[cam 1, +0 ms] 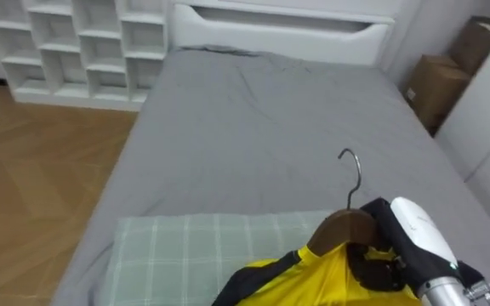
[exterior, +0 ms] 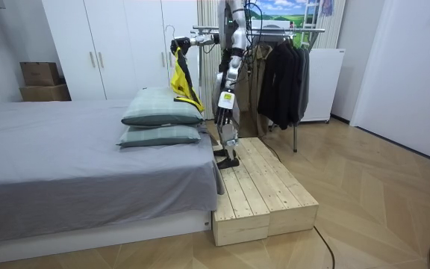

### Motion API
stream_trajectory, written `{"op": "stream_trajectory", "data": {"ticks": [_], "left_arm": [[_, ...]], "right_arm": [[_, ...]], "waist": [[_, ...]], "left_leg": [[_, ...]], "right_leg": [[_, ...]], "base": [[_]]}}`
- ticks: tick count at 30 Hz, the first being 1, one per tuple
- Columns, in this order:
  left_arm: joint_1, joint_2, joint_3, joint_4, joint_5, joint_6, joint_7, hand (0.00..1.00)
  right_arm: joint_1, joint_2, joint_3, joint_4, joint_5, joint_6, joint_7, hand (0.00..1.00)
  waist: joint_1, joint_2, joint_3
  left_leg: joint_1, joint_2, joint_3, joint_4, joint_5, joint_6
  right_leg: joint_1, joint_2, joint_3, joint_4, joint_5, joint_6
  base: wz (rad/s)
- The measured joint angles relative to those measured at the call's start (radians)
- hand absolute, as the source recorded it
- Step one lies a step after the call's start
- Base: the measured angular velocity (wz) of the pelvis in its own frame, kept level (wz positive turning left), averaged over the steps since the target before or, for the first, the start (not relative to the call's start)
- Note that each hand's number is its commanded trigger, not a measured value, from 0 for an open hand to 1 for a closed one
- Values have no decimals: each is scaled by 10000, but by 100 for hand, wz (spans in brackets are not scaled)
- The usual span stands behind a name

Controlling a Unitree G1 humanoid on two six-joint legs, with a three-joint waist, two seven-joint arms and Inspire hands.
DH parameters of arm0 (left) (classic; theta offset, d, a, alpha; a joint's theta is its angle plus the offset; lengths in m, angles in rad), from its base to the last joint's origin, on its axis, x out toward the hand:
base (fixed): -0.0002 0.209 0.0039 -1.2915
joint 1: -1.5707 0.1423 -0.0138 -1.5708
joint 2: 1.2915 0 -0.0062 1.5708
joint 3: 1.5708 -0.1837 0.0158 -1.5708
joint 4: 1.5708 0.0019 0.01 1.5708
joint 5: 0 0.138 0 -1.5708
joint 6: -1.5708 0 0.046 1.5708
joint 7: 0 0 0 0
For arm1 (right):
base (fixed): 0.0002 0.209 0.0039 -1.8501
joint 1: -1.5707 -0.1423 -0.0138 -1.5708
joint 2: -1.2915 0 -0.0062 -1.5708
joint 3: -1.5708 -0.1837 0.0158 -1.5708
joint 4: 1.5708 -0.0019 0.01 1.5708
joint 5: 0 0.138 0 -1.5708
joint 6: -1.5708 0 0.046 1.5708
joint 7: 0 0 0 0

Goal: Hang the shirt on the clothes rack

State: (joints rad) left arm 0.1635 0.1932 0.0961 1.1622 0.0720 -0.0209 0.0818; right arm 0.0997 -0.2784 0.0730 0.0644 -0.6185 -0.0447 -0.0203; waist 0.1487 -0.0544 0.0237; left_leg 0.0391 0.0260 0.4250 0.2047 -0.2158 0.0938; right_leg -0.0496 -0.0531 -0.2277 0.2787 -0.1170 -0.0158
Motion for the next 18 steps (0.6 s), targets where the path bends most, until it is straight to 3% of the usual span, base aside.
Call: {"op": "stream_trajectory", "data": {"ticks": [1,3,7,9,13,14,17,18], "left_arm": [[-101,83,-27,-7,-44,4,17,0],[-415,162,-358,-39,-232,81,35,0],[-902,107,-719,-11,-238,396,74,0],[-835,122,-729,-10,-227,660,58,0],[-826,140,-842,-152,-41,1055,27,0],[-826,139,-845,-173,-10,1077,33,0],[-725,136,-801,-171,-28,1247,169,0],[-532,107,-798,-170,-29,1299,272,0]], "right_arm": [[4,145,55,127,-119,74,19,100],[-31,185,146,151,-103,202,18,100],[-141,202,331,144,-88,139,10,100],[-143,200,265,114,-62,122,12,100],[-288,216,187,72,97,87,34,100],[-306,214,187,72,97,84,36,100],[-383,222,203,62,94,12,54,100],[-501,225,296,61,76,9,93,100]], "waist": [[-86,13,-3],[-336,-29,-58],[-677,72,-135],[-999,97,-143],[-1430,289,-86],[-1439,311,-83],[-1397,340,-99],[-1191,341,-98]], "left_leg": [[96,21,385,14,-72,-8],[142,22,753,17,-147,-67],[511,134,1504,8,-195,-145],[537,192,1522,70,-239,-192],[197,555,1514,1000,-669,-281],[193,590,1558,1076,-711,-305],[169,668,1670,1546,-747,-442],[19,595,817,2069,-692,-521]], "right_leg": [[-169,-192,-366,359,-136,77],[-406,-370,-579,716,-231,150],[-385,-297,-537,635,-92,-77],[-338,-326,-825,602,-45,-159],[-564,-305,-1108,733,-215,-285],[-605,-294,-1039,806,-260,-307],[-856,-5,-176,859,-405,-375],[-989,250,686,854,-384,-356]], "base": [[-112],[-69],[-56],[-13],[-1],[-21],[-61],[-156]]}}
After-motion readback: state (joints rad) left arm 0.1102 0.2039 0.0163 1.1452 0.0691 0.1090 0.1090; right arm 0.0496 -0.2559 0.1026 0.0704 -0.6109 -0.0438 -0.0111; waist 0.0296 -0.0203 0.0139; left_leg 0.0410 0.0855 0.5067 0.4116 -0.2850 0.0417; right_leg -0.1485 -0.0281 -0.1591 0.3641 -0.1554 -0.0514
